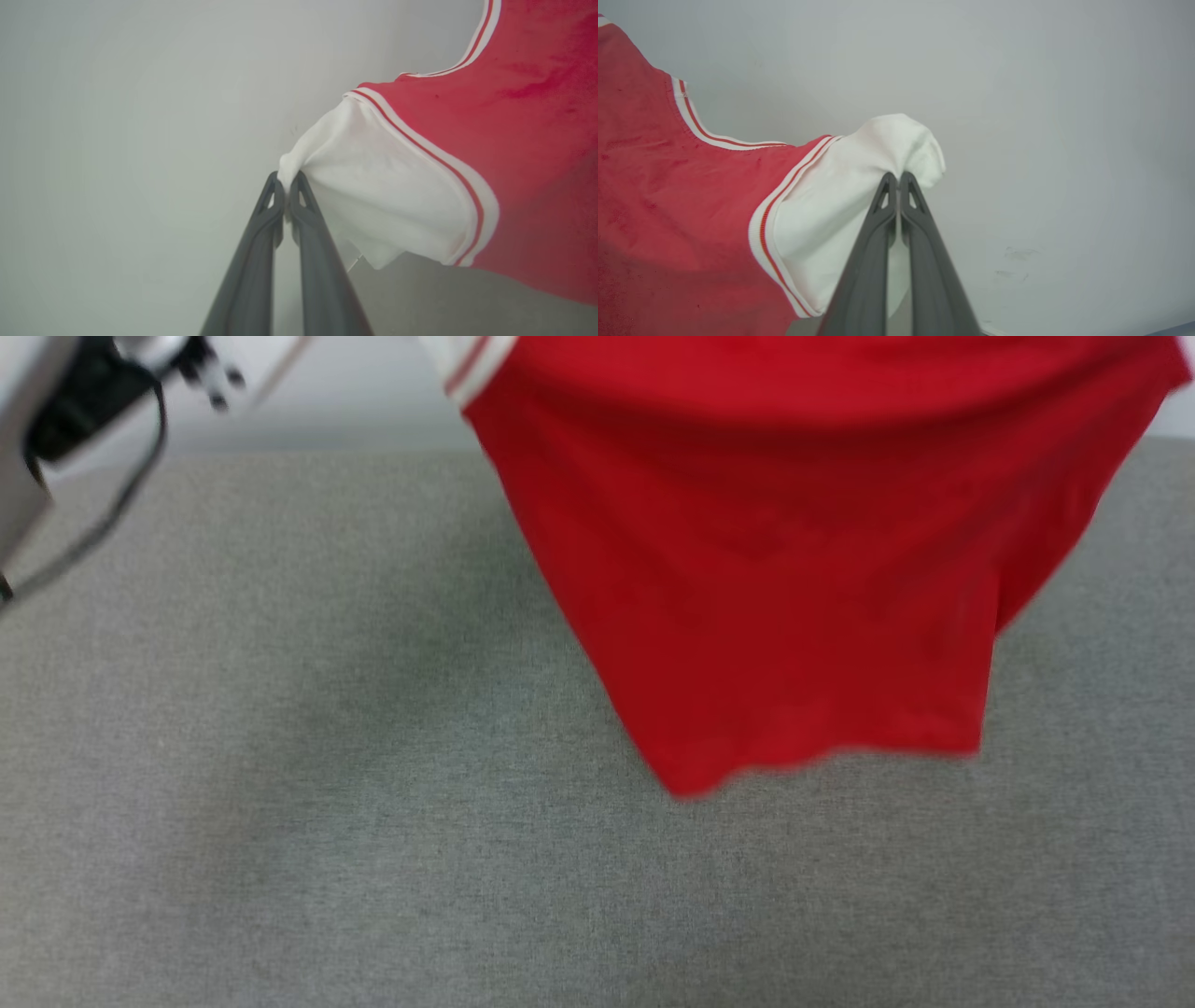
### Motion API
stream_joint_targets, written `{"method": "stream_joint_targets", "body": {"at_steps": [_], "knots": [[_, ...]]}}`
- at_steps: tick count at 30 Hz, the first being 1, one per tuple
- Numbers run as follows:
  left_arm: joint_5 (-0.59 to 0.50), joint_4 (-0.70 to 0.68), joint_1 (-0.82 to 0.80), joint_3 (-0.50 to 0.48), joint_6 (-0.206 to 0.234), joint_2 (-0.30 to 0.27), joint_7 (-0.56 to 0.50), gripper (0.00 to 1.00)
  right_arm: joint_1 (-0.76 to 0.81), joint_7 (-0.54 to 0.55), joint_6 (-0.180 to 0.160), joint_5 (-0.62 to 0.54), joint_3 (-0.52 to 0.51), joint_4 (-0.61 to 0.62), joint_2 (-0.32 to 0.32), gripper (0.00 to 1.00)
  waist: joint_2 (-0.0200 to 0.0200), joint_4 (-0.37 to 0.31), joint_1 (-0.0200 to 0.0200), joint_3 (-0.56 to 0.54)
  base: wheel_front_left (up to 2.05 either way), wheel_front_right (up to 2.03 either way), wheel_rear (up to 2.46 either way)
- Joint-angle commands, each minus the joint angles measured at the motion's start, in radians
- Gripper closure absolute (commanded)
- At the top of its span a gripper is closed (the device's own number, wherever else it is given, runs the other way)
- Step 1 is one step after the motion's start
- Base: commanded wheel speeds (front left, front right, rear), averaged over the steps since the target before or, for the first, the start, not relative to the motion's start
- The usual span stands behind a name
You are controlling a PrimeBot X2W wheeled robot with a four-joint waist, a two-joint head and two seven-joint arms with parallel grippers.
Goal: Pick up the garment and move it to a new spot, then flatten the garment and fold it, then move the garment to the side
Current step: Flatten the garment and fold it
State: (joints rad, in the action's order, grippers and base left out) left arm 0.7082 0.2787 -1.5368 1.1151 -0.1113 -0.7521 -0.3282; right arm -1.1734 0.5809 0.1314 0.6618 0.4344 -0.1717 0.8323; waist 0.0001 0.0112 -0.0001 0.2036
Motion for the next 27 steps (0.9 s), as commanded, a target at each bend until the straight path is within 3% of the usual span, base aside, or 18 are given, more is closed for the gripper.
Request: {"method": "stream_joint_targets", "body": {"at_steps": [1, 8, 17, 27], "knots": [[-0.019, 0.025, -0.041, -0.013, 0.003, 0.010, 0.015, 1.00, -0.059, -0.015, -0.001, -0.019, 0.007, -0.018, -0.014, 1.00, -0.0001, 0.005, 0.0001, 0.040, 0.00, 0.00, 0.00], [-0.106, 0.159, -0.225, -0.063, 0.024, 0.067, 0.115, 1.00, -0.324, -0.077, -0.001, -0.126, 0.044, -0.140, -0.072, 1.00, -0.0001, 0.007, 0.0001, 0.161, 0.00, 0.00, 0.00], [-0.144, 0.276, -0.377, -0.106, 0.024, 0.091, 0.187, 1.00, -0.541, -0.131, -0.001, -0.197, 0.079, -0.284, -0.144, 1.00, -0.0001, 0.014, 0.0001, 0.250, 0.00, 0.00, 0.00], [-0.099, 0.379, -0.353, -0.115, 0.007, 0.111, 0.253, 1.00, -0.557, -0.224, -0.001, -0.209, 0.121, -0.409, -0.189, 1.00, -0.0001, 0.034, 0.0001, 0.315, 0.00, 0.00, 0.00]]}}
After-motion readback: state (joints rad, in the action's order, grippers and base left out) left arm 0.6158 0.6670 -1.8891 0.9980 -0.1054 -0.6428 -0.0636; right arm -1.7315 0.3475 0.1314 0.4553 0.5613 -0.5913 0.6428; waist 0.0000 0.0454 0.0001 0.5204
